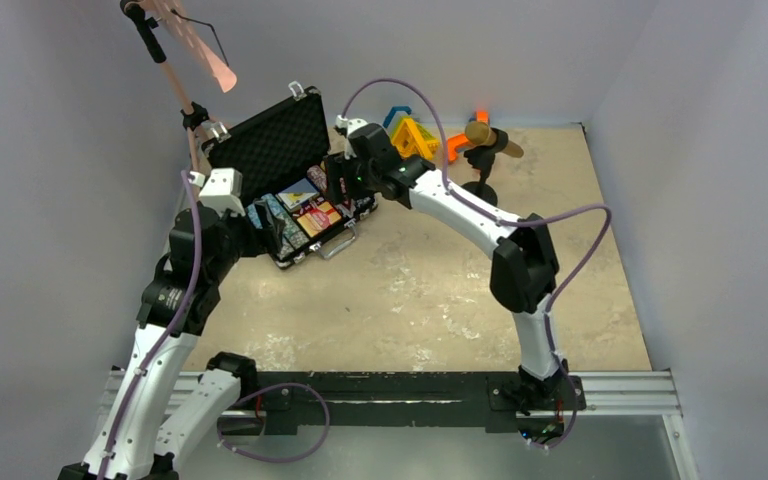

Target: Pack up texas hold em set

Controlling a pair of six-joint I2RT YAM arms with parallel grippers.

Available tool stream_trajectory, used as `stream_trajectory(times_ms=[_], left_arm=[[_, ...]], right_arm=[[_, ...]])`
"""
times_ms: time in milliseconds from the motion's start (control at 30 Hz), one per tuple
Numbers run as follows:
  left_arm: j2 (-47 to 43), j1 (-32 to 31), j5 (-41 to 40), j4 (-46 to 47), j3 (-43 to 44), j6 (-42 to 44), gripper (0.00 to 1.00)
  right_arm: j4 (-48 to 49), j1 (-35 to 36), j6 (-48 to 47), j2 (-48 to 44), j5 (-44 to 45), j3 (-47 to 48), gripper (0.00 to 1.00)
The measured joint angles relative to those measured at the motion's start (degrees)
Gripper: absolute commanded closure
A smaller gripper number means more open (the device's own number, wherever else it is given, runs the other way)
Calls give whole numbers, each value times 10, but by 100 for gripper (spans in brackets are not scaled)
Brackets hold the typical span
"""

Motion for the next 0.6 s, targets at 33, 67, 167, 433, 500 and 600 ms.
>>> stream_trajectory(times_ms=[33,67,167,433,500,600], left_arm=[[-3,0,-4,1,-1,0,17],[-6,0,-8,1,-2,1,17],[-13,0,-16,2,-3,1,17],[-19,0,-28,8,-4,3,17],[-21,0,-30,9,-5,5,17],[-24,0,-34,9,-5,5,17]], right_arm=[[9,4,9,21,-2,22,57],[19,7,18,41,-7,42,57],[48,12,43,93,-12,87,57],[121,18,120,201,-25,160,57],[130,18,141,228,-24,189,58],[146,20,168,260,-21,223,58]])
